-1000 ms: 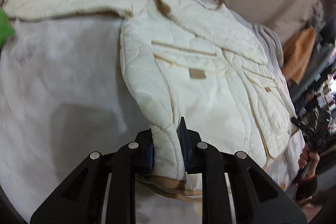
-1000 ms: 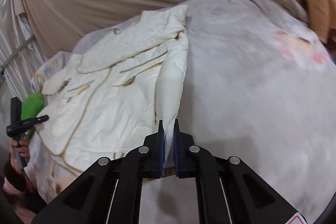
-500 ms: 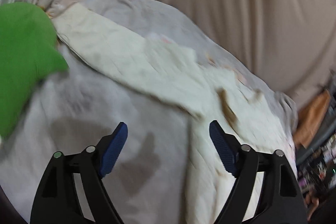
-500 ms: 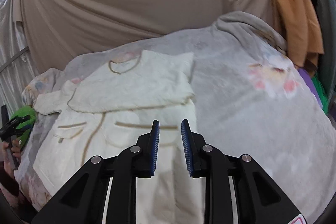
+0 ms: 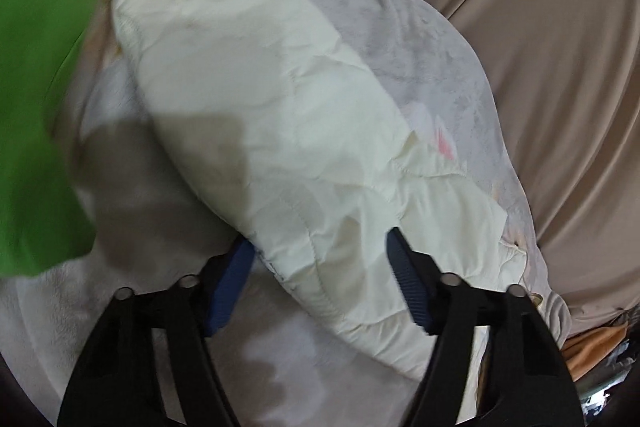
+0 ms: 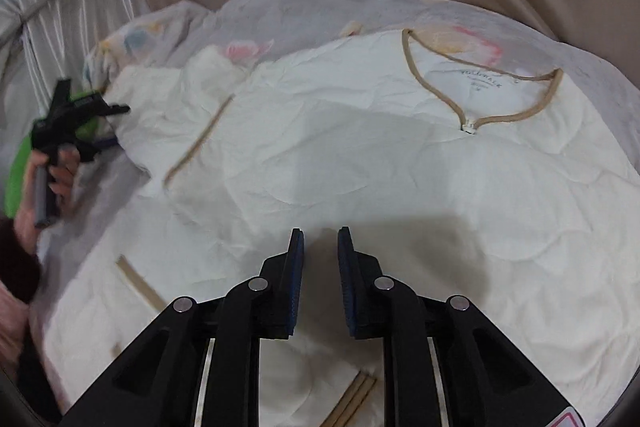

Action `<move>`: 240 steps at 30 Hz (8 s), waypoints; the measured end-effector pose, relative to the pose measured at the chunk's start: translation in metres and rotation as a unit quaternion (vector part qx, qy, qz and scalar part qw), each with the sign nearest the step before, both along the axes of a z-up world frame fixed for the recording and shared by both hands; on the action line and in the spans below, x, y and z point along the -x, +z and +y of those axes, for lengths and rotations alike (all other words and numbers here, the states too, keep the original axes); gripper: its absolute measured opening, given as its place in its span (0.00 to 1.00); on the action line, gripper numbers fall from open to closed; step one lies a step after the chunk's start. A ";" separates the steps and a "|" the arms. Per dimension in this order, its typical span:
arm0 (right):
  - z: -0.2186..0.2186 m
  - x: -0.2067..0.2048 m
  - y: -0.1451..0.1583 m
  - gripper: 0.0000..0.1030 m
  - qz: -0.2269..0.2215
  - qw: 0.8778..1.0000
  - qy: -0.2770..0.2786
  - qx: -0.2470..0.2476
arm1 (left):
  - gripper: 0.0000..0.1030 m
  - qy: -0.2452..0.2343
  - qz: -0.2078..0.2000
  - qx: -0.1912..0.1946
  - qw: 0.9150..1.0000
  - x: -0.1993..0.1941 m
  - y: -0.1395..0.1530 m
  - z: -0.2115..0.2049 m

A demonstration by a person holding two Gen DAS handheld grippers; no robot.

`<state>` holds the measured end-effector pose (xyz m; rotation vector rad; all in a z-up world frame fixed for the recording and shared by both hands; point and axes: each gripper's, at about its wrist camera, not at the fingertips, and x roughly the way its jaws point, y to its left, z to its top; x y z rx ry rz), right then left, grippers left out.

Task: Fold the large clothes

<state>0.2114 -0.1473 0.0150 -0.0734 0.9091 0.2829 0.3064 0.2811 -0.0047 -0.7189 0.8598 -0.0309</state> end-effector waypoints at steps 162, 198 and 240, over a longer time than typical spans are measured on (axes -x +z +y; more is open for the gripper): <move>-0.231 0.426 0.002 0.69 -0.027 0.946 -0.277 -0.167 | 0.92 -0.223 -0.001 -0.139 0.965 0.303 0.003 -0.110; -0.231 0.377 0.128 0.04 -0.267 0.896 -0.220 -0.279 | 0.09 -0.200 -0.228 -0.134 0.943 0.297 0.165 -0.147; -0.242 0.191 0.016 0.07 -0.055 0.955 -0.261 -0.131 | 0.10 -0.227 -0.052 -0.216 0.948 0.130 0.036 -0.216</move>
